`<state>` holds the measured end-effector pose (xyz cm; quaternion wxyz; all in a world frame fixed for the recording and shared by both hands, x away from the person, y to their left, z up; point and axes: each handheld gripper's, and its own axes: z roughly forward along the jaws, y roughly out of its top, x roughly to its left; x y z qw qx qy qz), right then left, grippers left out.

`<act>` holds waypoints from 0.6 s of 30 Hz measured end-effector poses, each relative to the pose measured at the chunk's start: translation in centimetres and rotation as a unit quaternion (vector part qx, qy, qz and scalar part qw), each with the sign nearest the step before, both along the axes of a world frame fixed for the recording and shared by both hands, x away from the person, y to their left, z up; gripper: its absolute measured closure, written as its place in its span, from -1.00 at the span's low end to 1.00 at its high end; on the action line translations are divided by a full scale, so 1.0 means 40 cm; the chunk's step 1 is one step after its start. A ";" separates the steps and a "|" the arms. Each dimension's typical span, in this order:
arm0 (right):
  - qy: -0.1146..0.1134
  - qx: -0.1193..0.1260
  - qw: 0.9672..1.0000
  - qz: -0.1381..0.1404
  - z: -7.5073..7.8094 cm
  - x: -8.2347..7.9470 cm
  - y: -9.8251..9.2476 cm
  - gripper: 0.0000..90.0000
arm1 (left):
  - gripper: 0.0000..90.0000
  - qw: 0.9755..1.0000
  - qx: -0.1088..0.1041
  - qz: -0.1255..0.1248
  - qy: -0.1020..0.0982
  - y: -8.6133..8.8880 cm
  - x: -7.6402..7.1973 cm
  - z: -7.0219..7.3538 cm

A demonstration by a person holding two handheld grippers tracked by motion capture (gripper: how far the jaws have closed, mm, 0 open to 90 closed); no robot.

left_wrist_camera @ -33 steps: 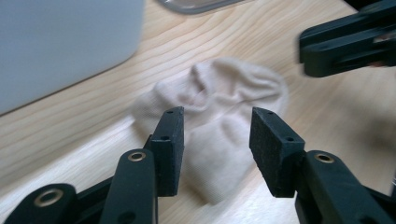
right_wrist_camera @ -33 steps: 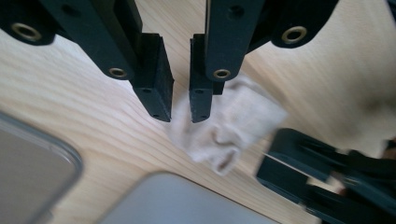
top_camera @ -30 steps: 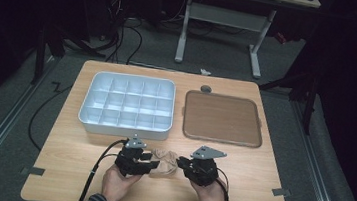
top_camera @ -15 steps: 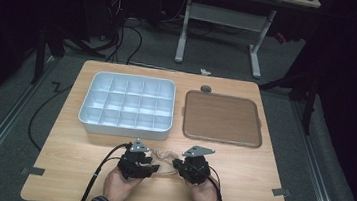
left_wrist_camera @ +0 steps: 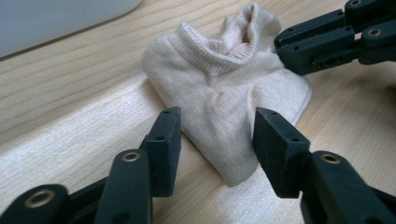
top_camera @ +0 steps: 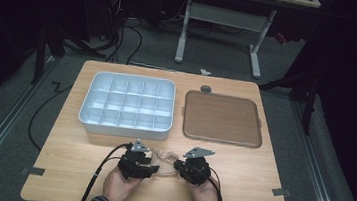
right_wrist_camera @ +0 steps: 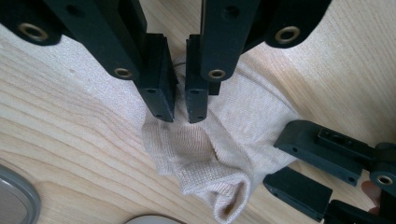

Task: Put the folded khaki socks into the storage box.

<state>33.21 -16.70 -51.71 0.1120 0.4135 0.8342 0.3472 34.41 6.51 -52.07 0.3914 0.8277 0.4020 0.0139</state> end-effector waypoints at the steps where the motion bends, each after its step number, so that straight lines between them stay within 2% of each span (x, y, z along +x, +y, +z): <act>1: -0.001 0.002 1.000 0.001 0.003 0.000 0.000 0.79 | 0.11 1.000 -0.004 0.001 -0.001 0.005 0.002 0.004; 5: -0.005 0.010 1.000 0.000 0.011 -0.002 0.000 0.75 | 0.01 1.000 -0.017 0.022 -0.001 0.021 0.021 0.016; 9: -0.031 0.017 0.999 0.006 0.039 -0.015 0.007 0.81 | 0.00 0.999 -0.021 0.038 0.001 0.027 0.044 0.025; 12: -0.033 0.020 0.999 0.011 0.045 -0.020 0.016 0.85 | 0.00 0.999 -0.032 0.040 0.004 0.027 0.057 0.029; 14: -0.029 0.016 0.999 0.024 0.042 -0.021 0.035 0.88 | -0.01 0.998 -0.044 0.043 0.015 0.029 0.066 0.026; 18: -0.025 0.018 0.999 0.034 0.035 -0.017 0.061 0.90 | -0.01 0.998 -0.041 0.049 0.026 0.025 0.078 0.012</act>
